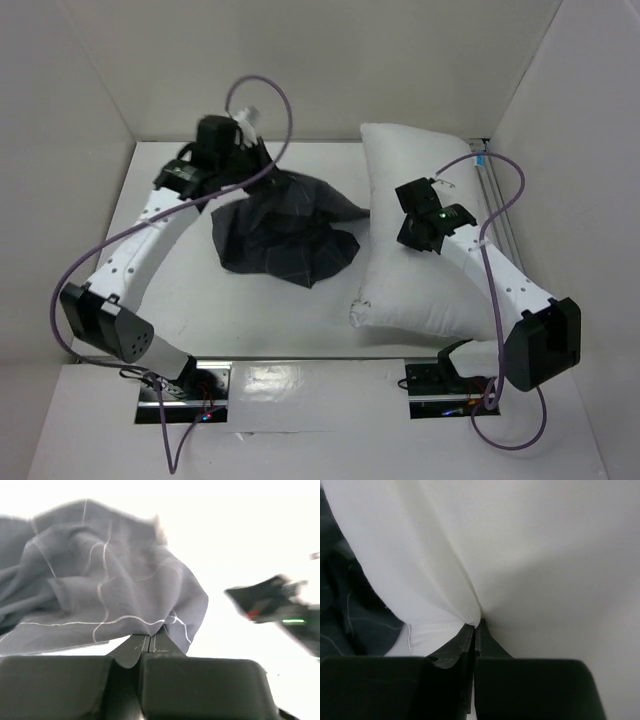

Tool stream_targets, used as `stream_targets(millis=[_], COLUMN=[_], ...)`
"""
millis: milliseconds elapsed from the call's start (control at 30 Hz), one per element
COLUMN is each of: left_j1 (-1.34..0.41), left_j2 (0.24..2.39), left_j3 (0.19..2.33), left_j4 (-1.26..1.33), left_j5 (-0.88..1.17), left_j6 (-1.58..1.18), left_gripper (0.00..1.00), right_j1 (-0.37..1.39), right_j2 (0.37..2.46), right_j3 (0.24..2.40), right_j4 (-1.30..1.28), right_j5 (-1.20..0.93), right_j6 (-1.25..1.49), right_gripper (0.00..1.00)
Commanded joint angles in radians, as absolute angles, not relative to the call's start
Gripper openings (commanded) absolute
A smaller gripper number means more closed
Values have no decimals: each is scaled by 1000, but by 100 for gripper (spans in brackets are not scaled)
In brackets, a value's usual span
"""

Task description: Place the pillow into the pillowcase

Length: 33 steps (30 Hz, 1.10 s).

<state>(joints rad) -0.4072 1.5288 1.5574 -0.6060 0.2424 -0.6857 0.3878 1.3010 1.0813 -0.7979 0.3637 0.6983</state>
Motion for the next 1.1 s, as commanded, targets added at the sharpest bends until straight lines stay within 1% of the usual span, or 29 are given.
stream_targets(millis=[0, 133, 200, 267, 300, 333, 367, 400, 433, 467, 500, 533, 567, 600, 633, 667, 733, 767, 900, 967, 1067], left_j1=[-289, -154, -71, -26, -5, 38, 61, 86, 131, 150, 167, 181, 192, 192, 192, 192, 192, 192, 192, 192, 192], left_j2=[1447, 1480, 1499, 1511, 1523, 1523, 1535, 1536, 1548, 1560, 1560, 1574, 1584, 1585, 1585, 1585, 1585, 1585, 1575, 1566, 1556], left_j3=[1742, 1857, 1877, 1868, 1859, 1844, 1835, 1826, 1810, 1810, 1810, 1801, 1801, 1801, 1801, 1801, 1801, 1801, 1821, 1821, 1821], left_j4=[-614, -614, -595, -560, -543, -532, -523, -523, -512, -512, -503, -493, -492, -492, -492, -492, -492, -492, -503, -512, -521], left_j5=[368, 423, 481, 502, 526, 526, 526, 526, 526, 535, 554, 590, 604, 617, 627, 627, 627, 637, 637, 646, 646], left_j6=[-640, -664, -699, -727, -750, -761, -770, -784, -784, -793, -793, -784, -784, -772, -772, -772, -762, -762, -753, -753, -744], left_gripper=[0, 0, 0, 0, 0, 0, 0, 0, 0, 0, 0, 0, 0, 0, 0, 0, 0, 0, 0, 0, 0], right_j1=[364, 353, 353, 344, 344, 344, 344, 360, 397, 416, 434, 466, 478, 492, 505, 526, 557, 601, 709, 757, 794], right_j2=[1273, 1250, 1282, 1316, 1334, 1373, 1387, 1387, 1387, 1370, 1350, 1323, 1262, 1235, 1218, 1218, 1284, 1374, 1604, 1704, 1775], right_j3=[1173, 1282, 1324, 1347, 1362, 1399, 1419, 1436, 1448, 1471, 1471, 1459, 1403, 1364, 1326, 1295, 1275, 1316, 1438, 1483, 1483], right_j4=[-1002, -1034, -1074, -1118, -1118, -1138, -1147, -1147, -1099, -1066, -1013, -935, -758, -665, -578, -439, -370, -358, -347, -336, -295], right_j5=[630, 779, 849, 940, 940, 940, 940, 911, 890, 856, 734, 648, 558, 387, 314, 246, 123, 108, 107, 169, 196], right_j6=[738, 647, 626, 614, 574, 574, 574, 557, 548, 548, 520, 444, 410, 381, 342, 322, 254, 226, 92, 43, 17], right_gripper=[0, 0, 0, 0, 0, 3, 8, 19, 38, 75, 81, 84, 86, 97, 99, 99, 99, 99, 99, 99, 99])
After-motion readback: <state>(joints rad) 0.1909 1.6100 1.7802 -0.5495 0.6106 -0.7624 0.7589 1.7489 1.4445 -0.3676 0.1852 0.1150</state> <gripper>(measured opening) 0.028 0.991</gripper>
